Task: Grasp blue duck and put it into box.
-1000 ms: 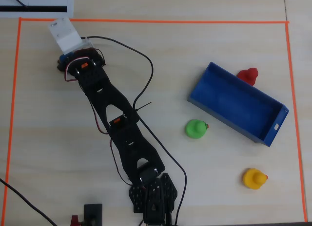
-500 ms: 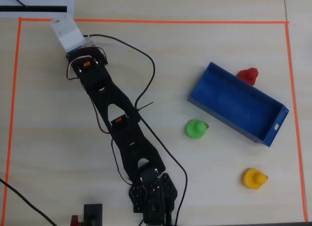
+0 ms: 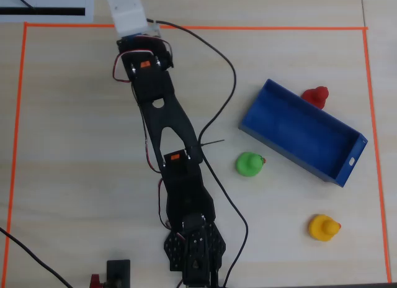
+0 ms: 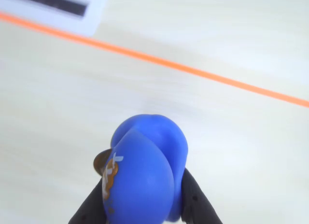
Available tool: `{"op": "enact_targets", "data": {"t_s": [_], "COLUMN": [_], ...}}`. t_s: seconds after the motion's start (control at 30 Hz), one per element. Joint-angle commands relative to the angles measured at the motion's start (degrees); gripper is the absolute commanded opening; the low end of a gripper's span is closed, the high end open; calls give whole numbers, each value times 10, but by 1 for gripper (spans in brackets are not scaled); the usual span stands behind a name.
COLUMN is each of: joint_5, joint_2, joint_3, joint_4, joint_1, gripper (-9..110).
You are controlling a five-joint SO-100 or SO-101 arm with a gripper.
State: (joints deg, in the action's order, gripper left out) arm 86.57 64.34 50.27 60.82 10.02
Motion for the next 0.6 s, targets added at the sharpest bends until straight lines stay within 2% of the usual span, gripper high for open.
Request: {"op": "enact_targets", "data": {"t_s": [0.0, 0.37, 0.57], "joint_5": [1, 109, 179], "joint_2": [104, 156, 193], "joint_3": [-16, 17, 118], "joint_4": [32, 11, 17], "joint_1": [-87, -459, -651], "gripper": [0, 0, 0]}}
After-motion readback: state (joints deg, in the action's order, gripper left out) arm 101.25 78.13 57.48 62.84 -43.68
